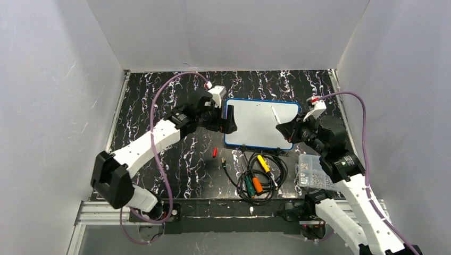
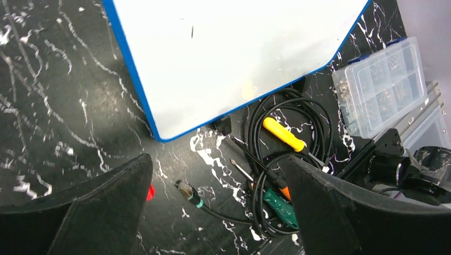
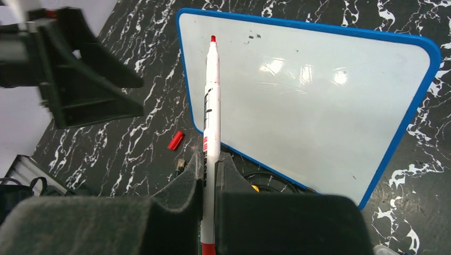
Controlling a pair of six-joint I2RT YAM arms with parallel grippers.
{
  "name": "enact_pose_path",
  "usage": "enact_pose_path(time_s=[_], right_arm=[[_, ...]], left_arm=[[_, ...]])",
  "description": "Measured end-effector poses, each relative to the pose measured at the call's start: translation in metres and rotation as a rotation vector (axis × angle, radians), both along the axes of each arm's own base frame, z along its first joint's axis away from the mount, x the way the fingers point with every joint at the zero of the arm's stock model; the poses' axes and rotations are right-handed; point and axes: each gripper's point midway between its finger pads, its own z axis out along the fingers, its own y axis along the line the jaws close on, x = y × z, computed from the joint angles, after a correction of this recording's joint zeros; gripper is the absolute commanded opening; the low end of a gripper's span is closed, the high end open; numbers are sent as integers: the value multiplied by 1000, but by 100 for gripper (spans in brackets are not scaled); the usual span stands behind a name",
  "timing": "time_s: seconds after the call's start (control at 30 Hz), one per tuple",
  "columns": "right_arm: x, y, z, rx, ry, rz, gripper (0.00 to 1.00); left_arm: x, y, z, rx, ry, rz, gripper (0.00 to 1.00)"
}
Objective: Write a sentence on the whiteboard
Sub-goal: Move the whiteboard to the center of the board.
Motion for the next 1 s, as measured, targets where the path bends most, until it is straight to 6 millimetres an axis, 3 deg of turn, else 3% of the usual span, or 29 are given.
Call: enact_pose_path(time_s=[0.27, 0.67, 1.0], right_arm=[[-7, 3, 11, 34, -27, 24, 1], [-8, 7, 7, 27, -15, 52, 1], [-7, 8, 4, 15, -10, 62, 1]], left_arm=[[31, -10, -49, 16, 61, -102, 92], [51, -24, -79, 10, 52, -145, 91], [42, -41, -73, -16, 41, -208, 91]])
